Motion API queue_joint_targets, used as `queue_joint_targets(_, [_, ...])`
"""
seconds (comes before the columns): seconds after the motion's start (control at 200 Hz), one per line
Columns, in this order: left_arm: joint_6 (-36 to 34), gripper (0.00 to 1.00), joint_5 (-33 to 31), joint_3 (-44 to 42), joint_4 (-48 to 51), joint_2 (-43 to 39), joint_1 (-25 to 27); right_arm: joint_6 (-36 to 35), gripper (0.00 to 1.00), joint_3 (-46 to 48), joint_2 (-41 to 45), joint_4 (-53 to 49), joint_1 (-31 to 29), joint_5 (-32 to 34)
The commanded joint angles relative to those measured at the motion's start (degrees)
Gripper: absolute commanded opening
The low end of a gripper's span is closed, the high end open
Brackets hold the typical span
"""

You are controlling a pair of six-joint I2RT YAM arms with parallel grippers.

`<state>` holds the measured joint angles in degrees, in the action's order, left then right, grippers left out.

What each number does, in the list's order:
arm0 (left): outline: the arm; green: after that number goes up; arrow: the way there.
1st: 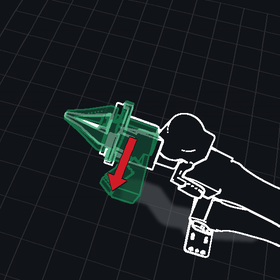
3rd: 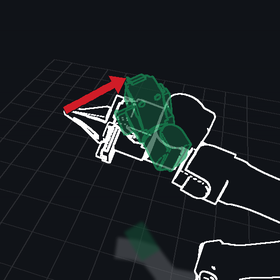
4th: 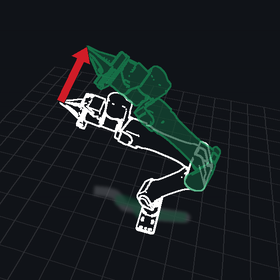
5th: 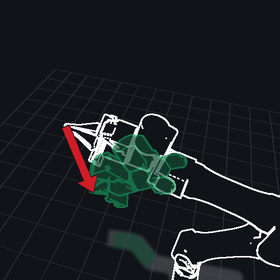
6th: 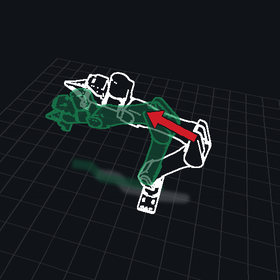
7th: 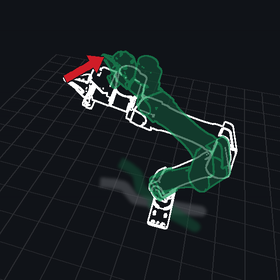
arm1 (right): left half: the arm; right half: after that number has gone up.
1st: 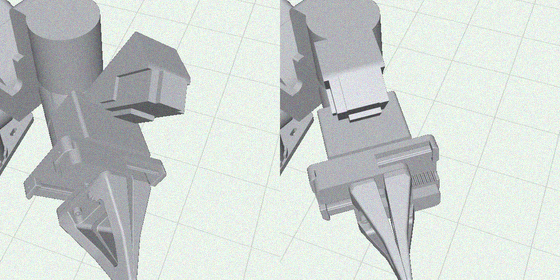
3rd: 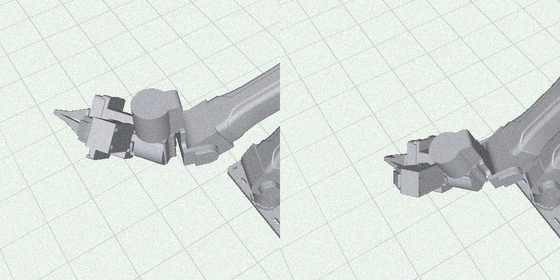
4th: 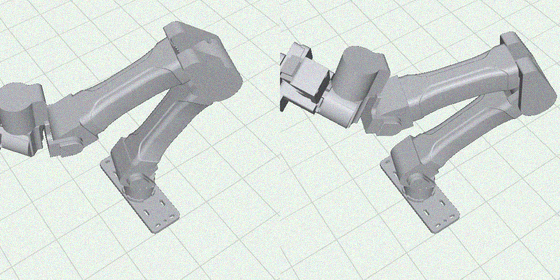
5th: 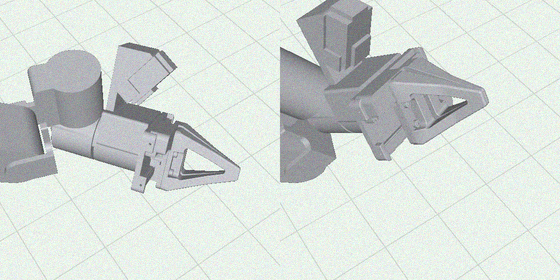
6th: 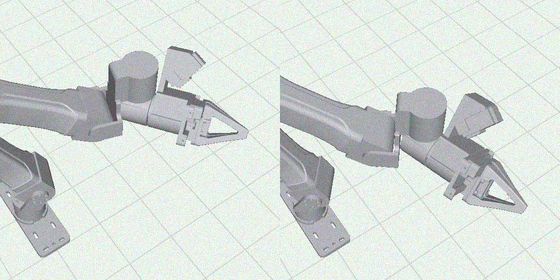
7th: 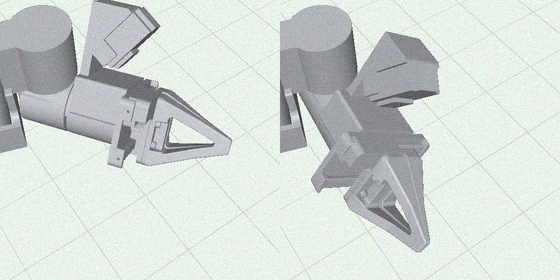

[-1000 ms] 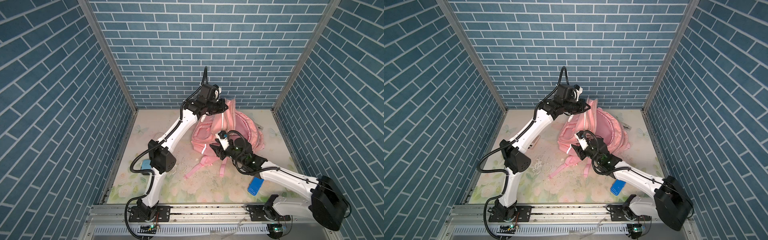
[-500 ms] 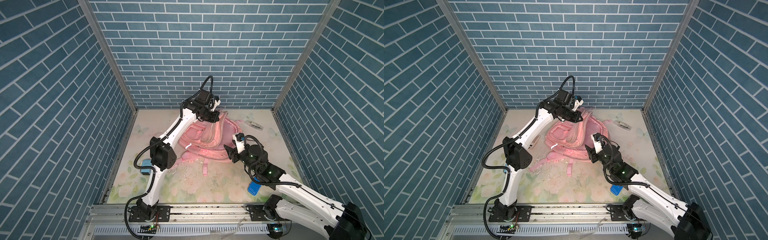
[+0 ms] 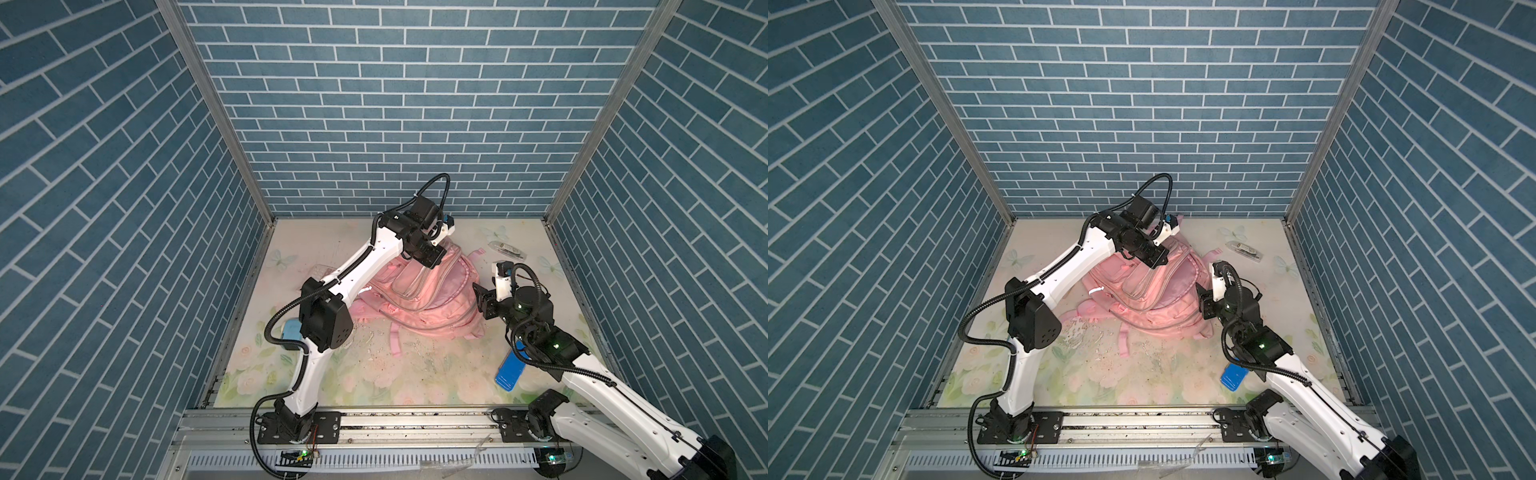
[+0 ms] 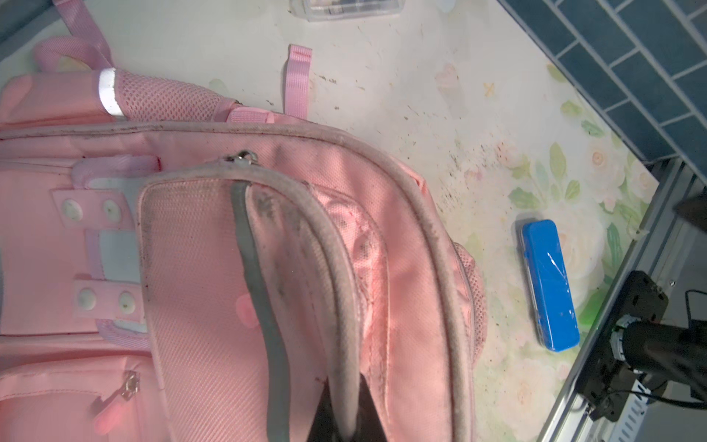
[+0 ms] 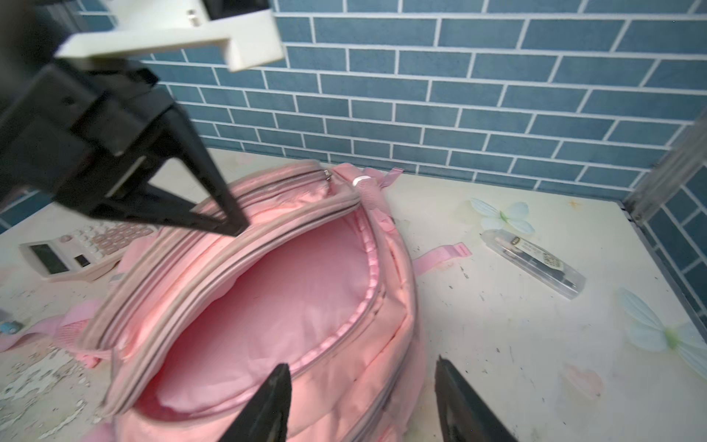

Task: Pack the student bag
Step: 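Release the zipper and flap and raise both grippers off the backpack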

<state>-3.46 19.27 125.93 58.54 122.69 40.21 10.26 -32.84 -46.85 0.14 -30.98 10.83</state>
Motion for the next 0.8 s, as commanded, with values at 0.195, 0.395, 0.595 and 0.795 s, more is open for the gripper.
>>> queue_joint_targets(0.195, [1.9,0.0,0.7,-9.4,-1.6,-8.9,1.7,3.7,0.61,-4.6,-1.3,-3.0,8.8,-3.6])
queue_joint_targets(0.395, [8.2,0.38,-0.6,-14.1,-8.9,-16.0,1.4,3.9,0.62,-10.0,-7.3,-2.4,14.6,-9.7])
queue_joint_targets(0.595, [22.8,0.57,-0.6,-27.6,-23.1,-26.4,-5.5,4.4,0.62,-16.3,-15.9,-1.2,16.0,-16.5])
queue_joint_targets(0.795, [42.1,0.61,0.3,-56.6,-40.0,-42.2,-22.4,8.0,0.57,-17.9,-22.9,1.4,15.8,-24.5])
